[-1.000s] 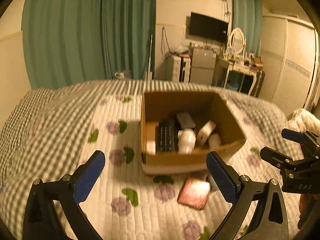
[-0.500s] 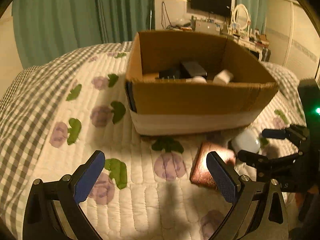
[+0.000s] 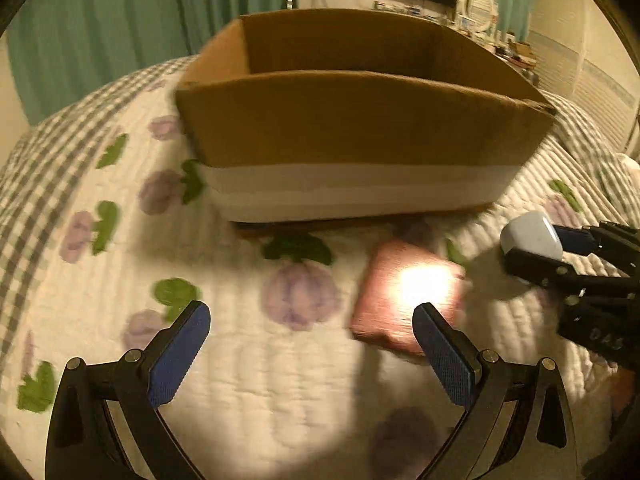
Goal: Organize rigid objects
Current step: 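Grasp the light blue earbud case with the right tool, then grasp the pink rose-patterned card case with the left tool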
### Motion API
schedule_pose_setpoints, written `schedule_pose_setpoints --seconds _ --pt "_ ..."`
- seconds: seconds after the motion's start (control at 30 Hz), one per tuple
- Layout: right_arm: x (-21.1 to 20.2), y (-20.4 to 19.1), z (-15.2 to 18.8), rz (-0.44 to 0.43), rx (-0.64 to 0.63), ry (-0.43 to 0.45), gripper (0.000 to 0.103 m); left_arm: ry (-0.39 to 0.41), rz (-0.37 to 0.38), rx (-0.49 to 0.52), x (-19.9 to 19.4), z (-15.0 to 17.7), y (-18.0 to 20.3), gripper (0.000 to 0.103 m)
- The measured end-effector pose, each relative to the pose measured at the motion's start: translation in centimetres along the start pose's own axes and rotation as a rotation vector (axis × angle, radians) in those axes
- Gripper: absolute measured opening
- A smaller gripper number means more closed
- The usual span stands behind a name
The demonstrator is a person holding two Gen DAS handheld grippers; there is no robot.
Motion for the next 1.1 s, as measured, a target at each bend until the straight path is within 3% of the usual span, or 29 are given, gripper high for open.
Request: schedule_pose_setpoints --seconds 0.13,0.37,0.53,0.7,1.1 --pt "-1.5 1.6 0.5 -0.011 0.078 0.035 0.05 -0.025 0.049 0.047 0.7 0.3 2.3 0.103" --pt "-1.4 2.5 0.3 -0.028 0.131 0.014 0.05 -0.071 0.037 0.092 3.6 -0.1 4.5 0.101" --pt "-1.6 3.0 -0.1 -0.026 0.14 0.021 0.05 -0.079 0.058 0.149 4.3 -0.2 5.8 0.08" --pt "-1.5 3.0 -0.1 -0.017 0.139 0.02 0.05 -0.06 0.06 0.188 3.0 0.4 6.2 0.069" --pt "-4.5 1.3 0.2 -0.008 0.11 0.1 0.05 0.03 0.114 0.105 -4.0 0.8 2.5 0.069"
Point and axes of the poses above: each gripper's, at about its wrist camera, not at the fingertips, and x roughly the way its jaws point, y to its right, z to its underside, the point moved 1 cm from there along x, roughly the way its jaws point, and after that the axes turned 5 degrees about -x, right-handed, at the moved point
